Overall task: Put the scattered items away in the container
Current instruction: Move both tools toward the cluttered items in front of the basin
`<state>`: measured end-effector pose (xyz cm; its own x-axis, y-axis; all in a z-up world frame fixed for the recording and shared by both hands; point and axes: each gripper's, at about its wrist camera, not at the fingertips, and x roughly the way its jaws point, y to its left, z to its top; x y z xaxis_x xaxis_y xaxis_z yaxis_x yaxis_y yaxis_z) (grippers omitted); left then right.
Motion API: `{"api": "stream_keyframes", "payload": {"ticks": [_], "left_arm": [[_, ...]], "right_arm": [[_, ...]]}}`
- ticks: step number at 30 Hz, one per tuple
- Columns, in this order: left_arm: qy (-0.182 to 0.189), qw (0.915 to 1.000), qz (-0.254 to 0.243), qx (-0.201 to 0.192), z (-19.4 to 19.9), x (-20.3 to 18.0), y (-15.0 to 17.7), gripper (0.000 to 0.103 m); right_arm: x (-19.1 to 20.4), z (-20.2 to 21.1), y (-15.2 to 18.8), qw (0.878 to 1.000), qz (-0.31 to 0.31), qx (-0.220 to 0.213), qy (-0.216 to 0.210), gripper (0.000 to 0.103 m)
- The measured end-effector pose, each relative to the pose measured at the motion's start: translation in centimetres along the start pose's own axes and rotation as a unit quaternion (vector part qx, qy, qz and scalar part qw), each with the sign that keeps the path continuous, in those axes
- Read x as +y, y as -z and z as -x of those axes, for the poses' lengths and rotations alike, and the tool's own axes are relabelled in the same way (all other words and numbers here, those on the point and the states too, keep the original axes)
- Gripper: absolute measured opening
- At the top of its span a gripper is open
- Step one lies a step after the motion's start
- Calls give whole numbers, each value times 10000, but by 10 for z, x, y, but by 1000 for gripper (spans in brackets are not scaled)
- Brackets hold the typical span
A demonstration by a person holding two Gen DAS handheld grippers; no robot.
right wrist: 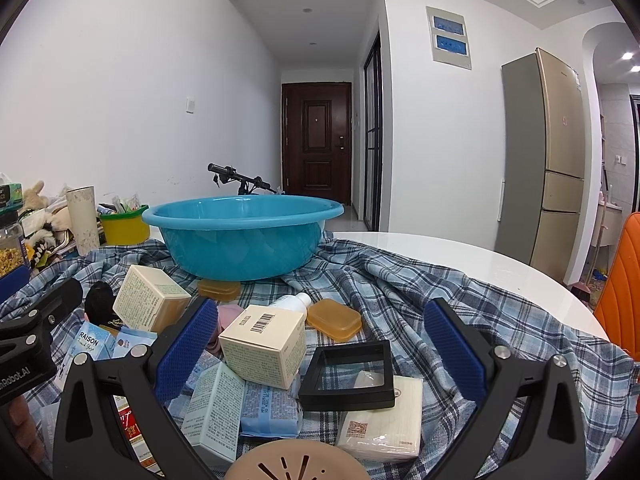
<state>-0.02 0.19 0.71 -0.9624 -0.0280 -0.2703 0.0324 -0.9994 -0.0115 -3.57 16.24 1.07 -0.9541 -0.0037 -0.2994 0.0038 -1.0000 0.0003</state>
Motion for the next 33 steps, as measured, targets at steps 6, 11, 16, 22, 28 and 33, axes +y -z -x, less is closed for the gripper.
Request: {"api": "stream_keyframes", "payload": {"ticks": [6, 11, 16, 22, 28, 33], "left_arm": [[181, 9998, 74, -84, 4, 1, -2, 103], [409, 9982, 313, -311, 17, 7, -9, 103], [568, 9984, 72, 9, 16, 3, -19, 103], [539, 9983, -173, 136, 14, -9, -29, 103], [387, 9988, -248, 187, 12, -13, -49, 103], [183, 9993, -250, 224, 9, -14, -72, 103]], "right_arm": [[-2, 3, -4, 9998, -11, -87, -179, 103], [-7, 3, -7, 9998, -91, -20, -184, 103], [-11, 2, -13, 9993, -133, 196, -276, 103], [-2, 12, -31, 9998, 194, 12, -99, 103], [-5, 12, -55, 9994, -25, 108, -338, 103], [-8, 8, -79, 9994, -156, 133, -281, 103]]}}
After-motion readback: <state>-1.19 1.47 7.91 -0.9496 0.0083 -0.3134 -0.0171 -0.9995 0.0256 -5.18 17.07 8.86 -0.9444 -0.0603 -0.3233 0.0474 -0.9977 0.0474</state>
